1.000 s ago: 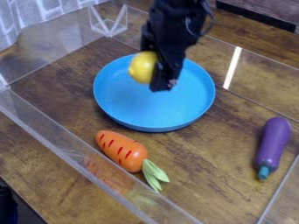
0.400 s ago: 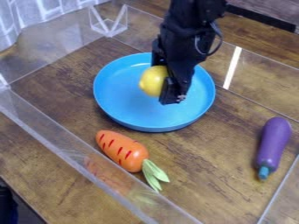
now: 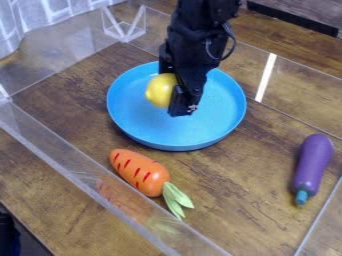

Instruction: Put the lemon on the blue tray

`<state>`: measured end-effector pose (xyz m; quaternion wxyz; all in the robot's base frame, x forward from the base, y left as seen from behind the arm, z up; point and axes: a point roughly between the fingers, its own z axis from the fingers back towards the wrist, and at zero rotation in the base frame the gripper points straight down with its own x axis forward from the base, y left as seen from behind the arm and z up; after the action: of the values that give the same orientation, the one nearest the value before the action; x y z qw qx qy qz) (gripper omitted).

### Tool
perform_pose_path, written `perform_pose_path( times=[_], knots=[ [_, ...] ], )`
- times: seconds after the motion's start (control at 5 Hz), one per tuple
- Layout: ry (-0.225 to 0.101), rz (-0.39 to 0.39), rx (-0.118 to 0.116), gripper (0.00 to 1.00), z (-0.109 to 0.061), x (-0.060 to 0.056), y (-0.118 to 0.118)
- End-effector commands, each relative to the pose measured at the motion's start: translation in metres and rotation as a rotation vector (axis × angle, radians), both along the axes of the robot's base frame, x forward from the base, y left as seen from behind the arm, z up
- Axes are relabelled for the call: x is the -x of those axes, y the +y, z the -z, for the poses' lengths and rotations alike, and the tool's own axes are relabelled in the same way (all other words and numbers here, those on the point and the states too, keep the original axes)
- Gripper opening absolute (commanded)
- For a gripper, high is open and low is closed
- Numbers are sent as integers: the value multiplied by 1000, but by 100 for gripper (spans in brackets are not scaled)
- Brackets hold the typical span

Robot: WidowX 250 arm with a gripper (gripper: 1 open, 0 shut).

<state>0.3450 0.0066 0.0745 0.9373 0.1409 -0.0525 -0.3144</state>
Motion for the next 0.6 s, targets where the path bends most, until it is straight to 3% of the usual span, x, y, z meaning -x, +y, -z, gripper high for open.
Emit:
perform_pose_path(
  times=[0.0, 0.2, 0.4],
  knots=[
    [-63, -15, 11, 100, -18, -3, 7],
    [-68, -21, 14, 0, -17, -3, 7],
    [-79, -24, 19, 0, -20, -3, 7]
  ],
)
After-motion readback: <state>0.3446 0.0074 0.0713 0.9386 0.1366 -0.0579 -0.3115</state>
